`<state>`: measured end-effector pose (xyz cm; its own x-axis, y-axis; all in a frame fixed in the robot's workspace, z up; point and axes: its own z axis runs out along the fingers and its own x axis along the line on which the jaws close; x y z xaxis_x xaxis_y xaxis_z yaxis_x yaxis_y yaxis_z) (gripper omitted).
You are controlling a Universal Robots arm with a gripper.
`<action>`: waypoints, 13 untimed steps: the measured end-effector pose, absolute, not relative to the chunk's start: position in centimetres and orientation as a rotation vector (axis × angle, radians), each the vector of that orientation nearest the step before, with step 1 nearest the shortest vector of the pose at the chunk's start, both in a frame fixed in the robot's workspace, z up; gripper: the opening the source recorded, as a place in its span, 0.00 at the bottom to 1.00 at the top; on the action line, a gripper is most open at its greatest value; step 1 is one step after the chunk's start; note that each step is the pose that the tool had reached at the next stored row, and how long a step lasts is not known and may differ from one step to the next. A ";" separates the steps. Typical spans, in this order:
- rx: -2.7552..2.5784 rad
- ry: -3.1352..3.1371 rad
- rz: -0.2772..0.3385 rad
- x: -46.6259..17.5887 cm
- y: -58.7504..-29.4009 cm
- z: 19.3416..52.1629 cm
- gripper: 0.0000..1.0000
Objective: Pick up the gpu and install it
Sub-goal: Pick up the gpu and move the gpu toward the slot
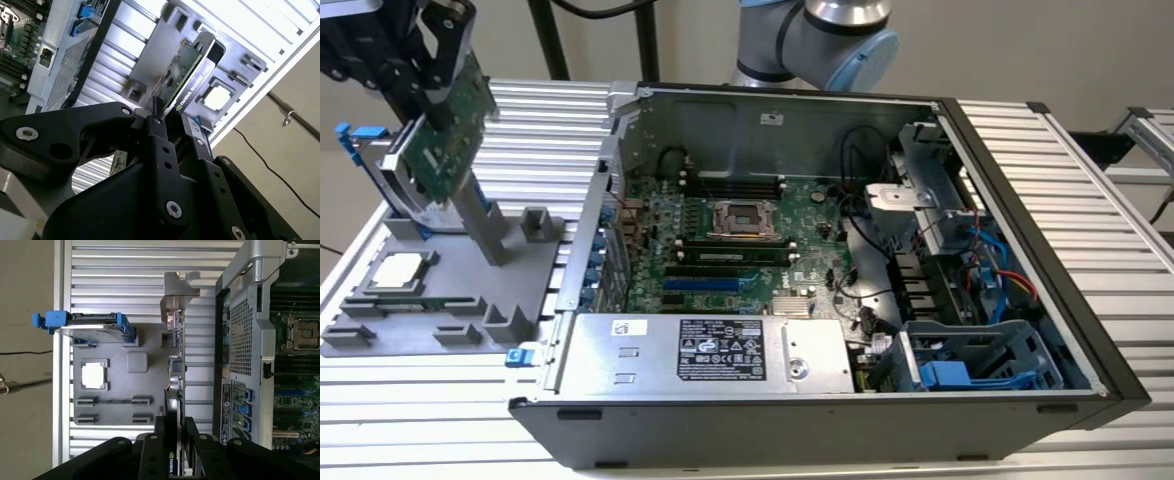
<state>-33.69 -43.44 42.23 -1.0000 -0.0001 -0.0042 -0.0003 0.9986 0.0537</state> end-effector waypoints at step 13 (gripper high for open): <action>0.000 3.136 0.084 -33.7 -43.4 42.8 0.00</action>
